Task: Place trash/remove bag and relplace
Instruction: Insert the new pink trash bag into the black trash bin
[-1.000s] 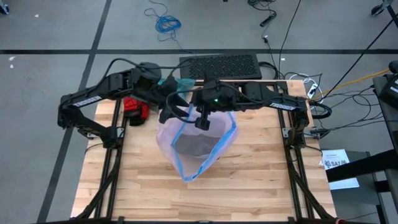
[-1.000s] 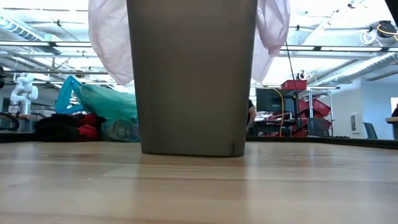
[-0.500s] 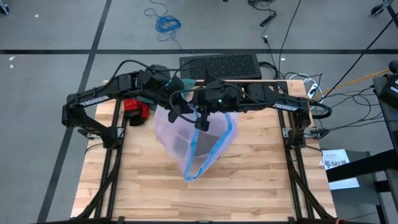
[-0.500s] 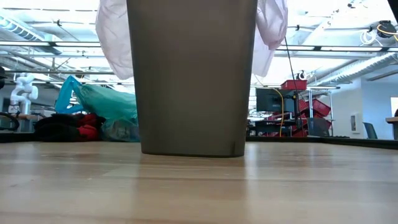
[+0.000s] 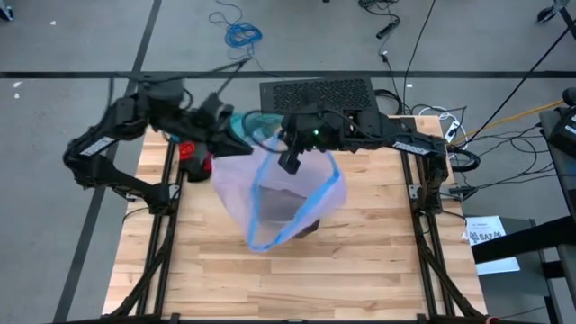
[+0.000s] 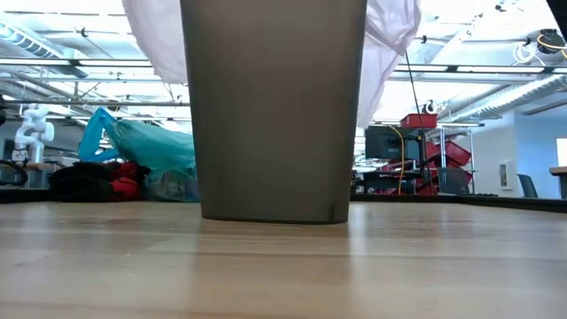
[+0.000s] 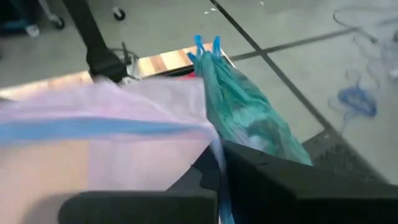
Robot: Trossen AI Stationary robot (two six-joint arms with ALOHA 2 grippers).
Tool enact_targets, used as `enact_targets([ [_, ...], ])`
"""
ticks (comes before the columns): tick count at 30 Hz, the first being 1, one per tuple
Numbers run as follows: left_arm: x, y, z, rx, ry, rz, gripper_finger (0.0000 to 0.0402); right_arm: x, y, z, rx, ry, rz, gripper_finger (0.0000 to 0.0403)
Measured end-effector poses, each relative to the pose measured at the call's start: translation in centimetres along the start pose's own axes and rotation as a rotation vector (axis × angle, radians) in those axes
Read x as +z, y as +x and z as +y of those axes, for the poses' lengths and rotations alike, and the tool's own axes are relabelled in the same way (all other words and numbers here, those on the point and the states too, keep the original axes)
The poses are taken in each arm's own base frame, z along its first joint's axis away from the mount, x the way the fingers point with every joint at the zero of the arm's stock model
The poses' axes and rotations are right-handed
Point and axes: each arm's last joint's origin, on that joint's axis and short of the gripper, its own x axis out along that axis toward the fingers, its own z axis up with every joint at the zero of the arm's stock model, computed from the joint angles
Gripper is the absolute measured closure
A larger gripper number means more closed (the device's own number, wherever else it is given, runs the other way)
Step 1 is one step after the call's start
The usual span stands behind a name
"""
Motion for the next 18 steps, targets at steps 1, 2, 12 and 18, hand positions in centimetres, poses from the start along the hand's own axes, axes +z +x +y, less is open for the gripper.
enact_targets([
  [1,0.3,-0.4,-0.4,-0.012,0.010,-0.013,0.0386,0.0,0.1,-0.3,-0.005,0.033,0.003,0.0403],
  [2,0.4,-0.7,-0.6,-0.017,0.016,-0.022,0.0386,0.1,0.1,-0.6,-0.006,0.058,0.004,0.0403],
  [12,-1.3,2.8,0.0,0.080,-0.048,0.140,0.0386,0.6,0.2,-0.7,0.029,0.129,-0.036,0.0403],
  [18,-2.1,4.7,0.8,0.205,-0.083,0.193,0.0386,0.6,0.2,-0.7,0.020,0.124,-0.037,0.0403],
])
